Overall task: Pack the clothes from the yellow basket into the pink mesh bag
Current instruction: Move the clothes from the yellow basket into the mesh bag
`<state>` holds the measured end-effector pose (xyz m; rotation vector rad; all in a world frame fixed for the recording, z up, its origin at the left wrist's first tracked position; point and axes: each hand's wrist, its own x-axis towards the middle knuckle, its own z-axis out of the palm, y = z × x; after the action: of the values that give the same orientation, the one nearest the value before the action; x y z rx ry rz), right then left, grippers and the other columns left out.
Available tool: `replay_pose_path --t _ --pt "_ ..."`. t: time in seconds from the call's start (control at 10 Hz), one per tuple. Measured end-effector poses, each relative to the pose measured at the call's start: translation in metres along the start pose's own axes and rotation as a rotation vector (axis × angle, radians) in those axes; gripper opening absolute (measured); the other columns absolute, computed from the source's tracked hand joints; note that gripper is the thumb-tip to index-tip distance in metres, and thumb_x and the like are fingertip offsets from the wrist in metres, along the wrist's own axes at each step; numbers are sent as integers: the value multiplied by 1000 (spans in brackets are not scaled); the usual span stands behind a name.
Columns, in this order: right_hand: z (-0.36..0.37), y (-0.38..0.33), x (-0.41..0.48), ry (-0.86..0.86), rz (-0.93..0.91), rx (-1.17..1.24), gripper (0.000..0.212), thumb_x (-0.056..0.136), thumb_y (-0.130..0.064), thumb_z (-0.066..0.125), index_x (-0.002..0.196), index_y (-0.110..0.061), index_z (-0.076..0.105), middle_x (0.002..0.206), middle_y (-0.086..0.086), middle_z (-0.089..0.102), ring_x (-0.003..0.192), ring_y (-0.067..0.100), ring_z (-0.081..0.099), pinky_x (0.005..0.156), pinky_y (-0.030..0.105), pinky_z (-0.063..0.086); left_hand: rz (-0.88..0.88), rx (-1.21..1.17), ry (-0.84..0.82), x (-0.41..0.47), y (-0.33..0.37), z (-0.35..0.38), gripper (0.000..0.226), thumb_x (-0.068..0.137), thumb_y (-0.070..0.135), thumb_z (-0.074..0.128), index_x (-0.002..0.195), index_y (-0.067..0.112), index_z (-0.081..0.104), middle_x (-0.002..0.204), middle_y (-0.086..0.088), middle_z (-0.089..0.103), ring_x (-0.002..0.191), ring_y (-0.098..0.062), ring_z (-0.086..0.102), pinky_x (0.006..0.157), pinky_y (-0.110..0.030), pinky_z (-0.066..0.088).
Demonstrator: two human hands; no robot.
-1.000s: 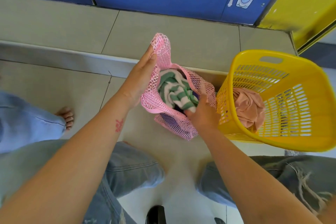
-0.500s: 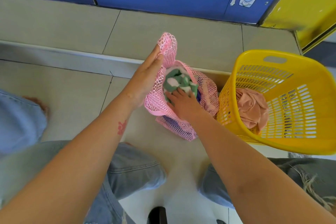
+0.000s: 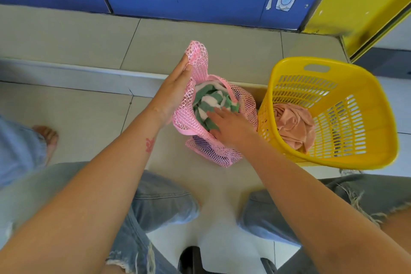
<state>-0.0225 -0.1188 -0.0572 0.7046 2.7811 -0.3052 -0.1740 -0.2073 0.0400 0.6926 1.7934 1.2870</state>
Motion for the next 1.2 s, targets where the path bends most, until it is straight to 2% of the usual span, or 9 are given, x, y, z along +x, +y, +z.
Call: replay_pose_path --t 0.2,0.3,0.4,0.6,0.7,0.8,0.9,1.0,1.2 --pt "-55 22 -37 270 95 101 56 100 -40 40 151 -19 27 159 7 25 148 26 20 118 42 23 -11 -9 4 -12 8 20 50 108 43 32 156 43 18 167 11 16 153 -15 17 124 -44 16" --pt "-71 52 -54 375 229 153 57 101 -38 40 152 -18 26 160 7 22 149 25 17 118 42 22 -11 -9 7 -11 10 27 50 107 44 31 156 42 18 167 10 16 153 -17 18 122 -44 19" --pt "-70 86 -63 370 427 223 59 101 -39 41 152 -17 23 162 6 18 150 25 15 118 43 21 -8 -28 30 -7 11 32 51 107 46 30 156 42 17 168 9 16 152 -18 20 121 -45 20" --pt "-29 139 -66 126 675 318 65 98 -38 45 152 -12 20 160 10 20 147 29 19 116 48 26 -25 -109 26 7 8 50 51 103 54 36 152 51 22 166 7 24 148 -24 34 117 -54 34" --pt "-8 159 -61 -18 718 259 76 93 -46 51 152 -11 16 160 12 18 147 31 16 115 52 26 -34 -138 34 17 9 61 49 105 50 34 152 50 22 160 12 30 133 -21 50 104 -47 48" --pt "7 173 -51 -55 741 261 87 86 -54 58 152 -13 17 159 13 20 146 35 19 113 50 25 -43 -172 16 31 5 70 50 103 52 36 151 51 23 165 7 26 147 -26 35 115 -59 35" --pt "18 192 -36 -64 754 263 90 82 -54 63 150 -13 20 156 15 25 143 37 24 111 51 27 -55 -179 4 43 2 78 55 94 61 43 146 56 27 165 10 26 150 -23 30 117 -62 29" --pt "26 198 -26 -101 806 321 87 82 -48 68 149 -14 24 154 16 26 141 37 25 111 52 26 -70 -177 1 54 -1 87 61 88 65 47 145 58 26 165 13 24 152 -21 25 119 -62 23" --pt "57 220 -6 -95 872 382 85 76 -54 72 142 -16 34 147 15 37 136 36 34 110 52 30 -120 -188 33 73 -3 112 57 103 53 38 155 47 17 166 12 20 153 -17 21 121 -56 20"
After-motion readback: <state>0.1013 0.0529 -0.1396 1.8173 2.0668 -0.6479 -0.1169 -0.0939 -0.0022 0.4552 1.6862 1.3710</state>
